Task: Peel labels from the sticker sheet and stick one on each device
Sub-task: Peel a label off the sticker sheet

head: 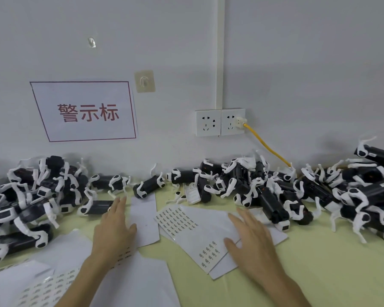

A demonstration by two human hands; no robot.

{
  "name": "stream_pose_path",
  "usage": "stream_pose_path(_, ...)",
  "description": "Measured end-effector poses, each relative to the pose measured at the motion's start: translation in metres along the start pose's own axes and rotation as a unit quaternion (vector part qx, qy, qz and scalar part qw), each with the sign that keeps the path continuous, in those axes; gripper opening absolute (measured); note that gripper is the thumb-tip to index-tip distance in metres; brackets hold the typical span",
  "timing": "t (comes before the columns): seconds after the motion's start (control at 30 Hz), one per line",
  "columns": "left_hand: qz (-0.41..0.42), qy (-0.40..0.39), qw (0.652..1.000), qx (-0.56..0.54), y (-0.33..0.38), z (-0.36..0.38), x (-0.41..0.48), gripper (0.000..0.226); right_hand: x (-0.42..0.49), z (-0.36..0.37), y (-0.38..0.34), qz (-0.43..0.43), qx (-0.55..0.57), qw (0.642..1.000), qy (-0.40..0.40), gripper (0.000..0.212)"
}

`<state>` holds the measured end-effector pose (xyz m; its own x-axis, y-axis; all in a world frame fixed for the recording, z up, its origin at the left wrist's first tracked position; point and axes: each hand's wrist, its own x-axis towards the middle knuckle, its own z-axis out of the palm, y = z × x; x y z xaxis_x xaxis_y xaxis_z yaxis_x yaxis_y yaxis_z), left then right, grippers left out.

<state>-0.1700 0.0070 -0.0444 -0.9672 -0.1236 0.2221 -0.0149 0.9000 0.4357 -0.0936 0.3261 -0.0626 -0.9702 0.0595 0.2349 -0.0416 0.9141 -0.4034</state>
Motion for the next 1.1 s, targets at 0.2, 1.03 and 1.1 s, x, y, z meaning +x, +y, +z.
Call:
stream_pose_path(0.2, -0.048, 0.095, 0.994, 0.010, -0.009, -0.001, 0.035, 0.076, -0.003, 0.016, -0.005, -0.048, 0.009, 0.994, -0.097, 0.075)
stream_pose_path(1.03, -0.033, 0.000, 0.809, -0.587, 0.076, -0.057, -0.055, 0.052, -0.006, 0.007, -0.015, -0.016, 0.116, 0.993, -0.013, 0.045)
stream_pose_path(1.1, -0.085, -0.101, 0.780, -0.612, 0.081, -0.049, -0.067, 0.065, -0.006, 0.007, -0.017, -0.023, 0.113, 0.993, -0.005, 0.039)
